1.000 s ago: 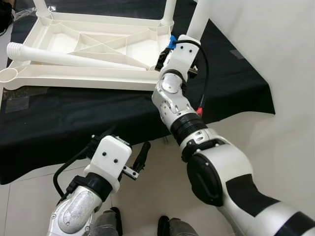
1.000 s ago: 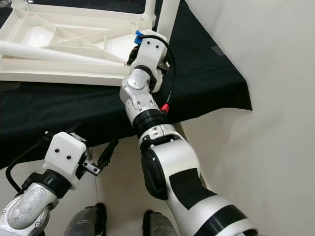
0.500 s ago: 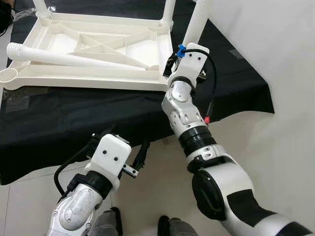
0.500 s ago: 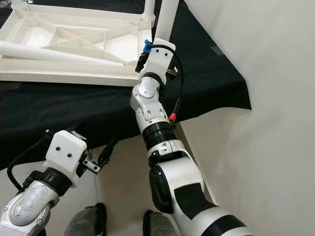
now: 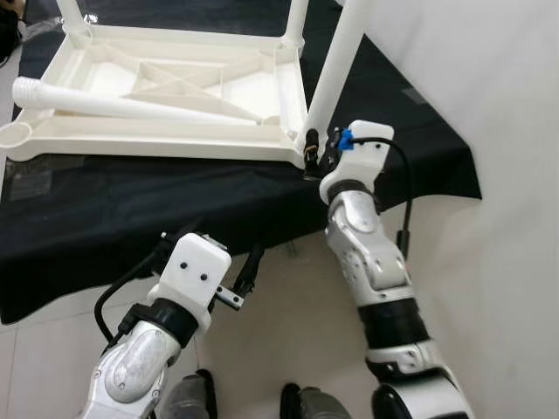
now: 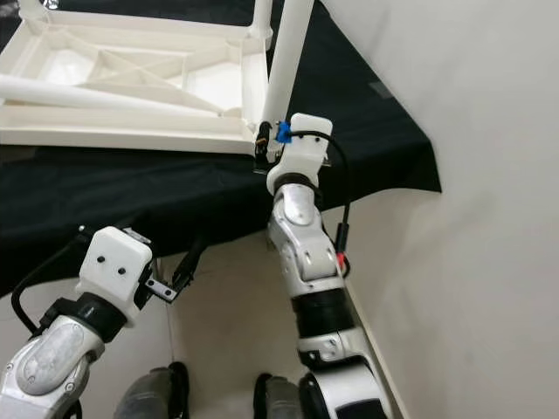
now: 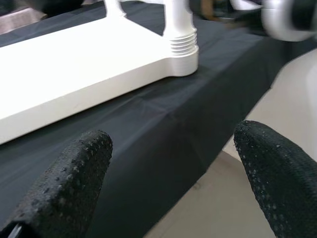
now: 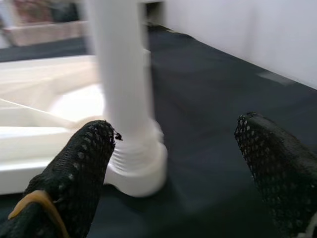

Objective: Building children table

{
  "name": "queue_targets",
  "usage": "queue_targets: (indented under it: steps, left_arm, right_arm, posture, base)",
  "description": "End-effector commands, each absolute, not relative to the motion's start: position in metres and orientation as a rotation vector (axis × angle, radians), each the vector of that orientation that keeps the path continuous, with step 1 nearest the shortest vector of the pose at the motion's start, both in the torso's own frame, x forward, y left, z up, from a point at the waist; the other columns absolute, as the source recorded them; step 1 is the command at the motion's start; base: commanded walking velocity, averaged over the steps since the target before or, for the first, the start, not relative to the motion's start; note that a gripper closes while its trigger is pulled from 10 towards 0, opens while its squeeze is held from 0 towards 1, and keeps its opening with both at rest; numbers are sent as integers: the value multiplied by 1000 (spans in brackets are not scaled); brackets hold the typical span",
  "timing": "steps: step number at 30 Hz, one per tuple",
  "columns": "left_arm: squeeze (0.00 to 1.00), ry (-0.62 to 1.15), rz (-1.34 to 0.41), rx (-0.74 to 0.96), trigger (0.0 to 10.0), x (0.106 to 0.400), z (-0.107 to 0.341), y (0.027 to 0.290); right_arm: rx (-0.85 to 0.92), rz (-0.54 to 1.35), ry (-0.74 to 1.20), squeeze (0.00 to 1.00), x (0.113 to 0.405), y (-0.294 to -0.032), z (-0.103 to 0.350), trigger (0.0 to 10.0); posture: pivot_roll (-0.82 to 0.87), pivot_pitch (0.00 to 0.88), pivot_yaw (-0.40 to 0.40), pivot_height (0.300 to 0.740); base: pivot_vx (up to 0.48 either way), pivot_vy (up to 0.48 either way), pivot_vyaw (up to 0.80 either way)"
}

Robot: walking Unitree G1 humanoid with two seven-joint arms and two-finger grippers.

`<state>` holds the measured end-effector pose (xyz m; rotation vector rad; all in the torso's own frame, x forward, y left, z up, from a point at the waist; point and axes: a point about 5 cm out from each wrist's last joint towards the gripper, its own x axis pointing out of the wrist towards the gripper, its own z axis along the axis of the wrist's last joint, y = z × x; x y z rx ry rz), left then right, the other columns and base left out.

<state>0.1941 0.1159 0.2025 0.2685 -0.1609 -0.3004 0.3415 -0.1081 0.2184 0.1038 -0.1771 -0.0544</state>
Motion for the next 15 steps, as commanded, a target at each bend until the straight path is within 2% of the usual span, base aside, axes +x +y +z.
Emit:
queue_targets:
  steps: [1,2,3,6,9,15]
  left_arm:
    - [0,-133,-305,257,10000,195,196,115]
    - [0,-133,-305,257,10000,195,196,115]
    - [0,-111,-304,242,10000,195,191,114]
    - [0,-90,-294,211,10000,196,187,113]
    - [0,-68,-255,183,10000,198,183,116]
    - [0,-65,-240,183,10000,202,182,119]
  right_arm:
    - [52,-52,-199,0,333,-119,211,10000]
    - [52,-52,-199,0,333,-119,211,10000]
    - [-38,32,-119,0,311,-143,176,10000]
    - [-33,104,-50,0,294,-153,157,10000]
    - [-22,82,-14,0,285,-159,147,10000]
    - [-36,37,-17,0,286,-166,149,10000]
  posture:
    - [63,172,-91,740]
    - [63,172,-91,740]
    - [55,155,-92,740]
    - [57,134,-88,740]
    - [59,113,-82,740]
    - [58,88,-77,740]
  base:
    - [0,0,0]
    - [0,0,0]
    - [0,0,0]
    - [0,0,0]
    - [0,0,0]
    - [0,0,0]
